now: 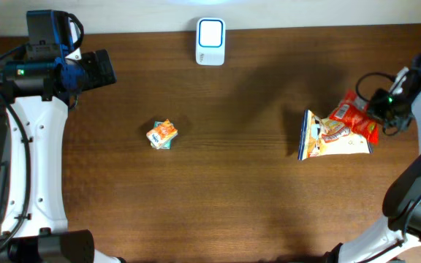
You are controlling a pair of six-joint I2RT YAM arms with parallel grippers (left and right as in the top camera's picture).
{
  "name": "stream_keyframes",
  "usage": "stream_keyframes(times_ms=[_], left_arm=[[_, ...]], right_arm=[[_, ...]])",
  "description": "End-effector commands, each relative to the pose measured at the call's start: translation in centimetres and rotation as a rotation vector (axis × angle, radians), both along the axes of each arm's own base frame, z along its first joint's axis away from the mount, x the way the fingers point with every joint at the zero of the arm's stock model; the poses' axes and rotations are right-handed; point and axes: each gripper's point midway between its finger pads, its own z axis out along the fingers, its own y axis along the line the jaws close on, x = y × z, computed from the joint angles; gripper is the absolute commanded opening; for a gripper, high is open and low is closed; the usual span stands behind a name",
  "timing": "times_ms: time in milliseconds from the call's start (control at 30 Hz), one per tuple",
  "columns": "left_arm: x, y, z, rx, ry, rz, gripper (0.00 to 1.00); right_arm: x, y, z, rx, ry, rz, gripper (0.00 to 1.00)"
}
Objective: Scan the item barcode
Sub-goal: 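Carry the red bag right and release it at the table edge, then reach the right gripper to the orange box and tissue pack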
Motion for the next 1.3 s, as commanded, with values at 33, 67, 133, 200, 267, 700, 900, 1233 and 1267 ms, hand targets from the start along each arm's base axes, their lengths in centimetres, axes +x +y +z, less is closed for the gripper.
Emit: stream_keyframes(times_ms=[33, 67, 133, 200, 267, 700, 900, 1233, 1267], left_arm=[[0.0, 0.1, -0.2, 0.003, 0.005, -0.003, 0.99], [0.0, 0.1, -0.2, 0.003, 0.005, -0.003, 0.99], [0.0, 0.1, -0.2, 0.003, 0.005, -0.003, 0.99], [0.0, 0.1, -0.2, 0.003, 0.005, -0.003, 0.99], [0.0, 0.1, -0.2, 0.003, 0.005, -0.003, 0.99], [0.0, 0.1, -0.2, 0.003, 0.005, -0.003, 0.99], [0.0, 0.1, -0.2, 0.003, 0.005, -0.003, 0.99], [0.0, 0.1, -0.2, 0.003, 0.005, -0.003, 0.99], [0.0, 0.1, -0.2, 0.003, 0.005, -0.003, 0.99]], right_arm=[[0.0, -0.4, -0.6, 0.067, -0.034, -0.078, 0.56], [0.2, -0.2, 0.0, 0.078, -0.039, -0.074, 0.61], [0.4, 0.4, 1.2, 0.109, -0.046, -0.064, 0.63], [0.7, 1.2, 3.4, 0.153, -0.054, -0.048, 0.63], [0.9, 2.0, 5.8, 0.177, -0.070, 0.002, 0.64], [3.7, 20.8, 12.8, 0.225, -0.121, 0.515, 0.75], [2.9, 33.1, 13.3, 0.227, -0.180, 0.801, 0.77], [0.8, 47.2, 4.7, 0.325, -0.028, 0.869, 0.77], [0.5, 48.2, 3.2, 0.337, 0.000, 0.876, 0.77]])
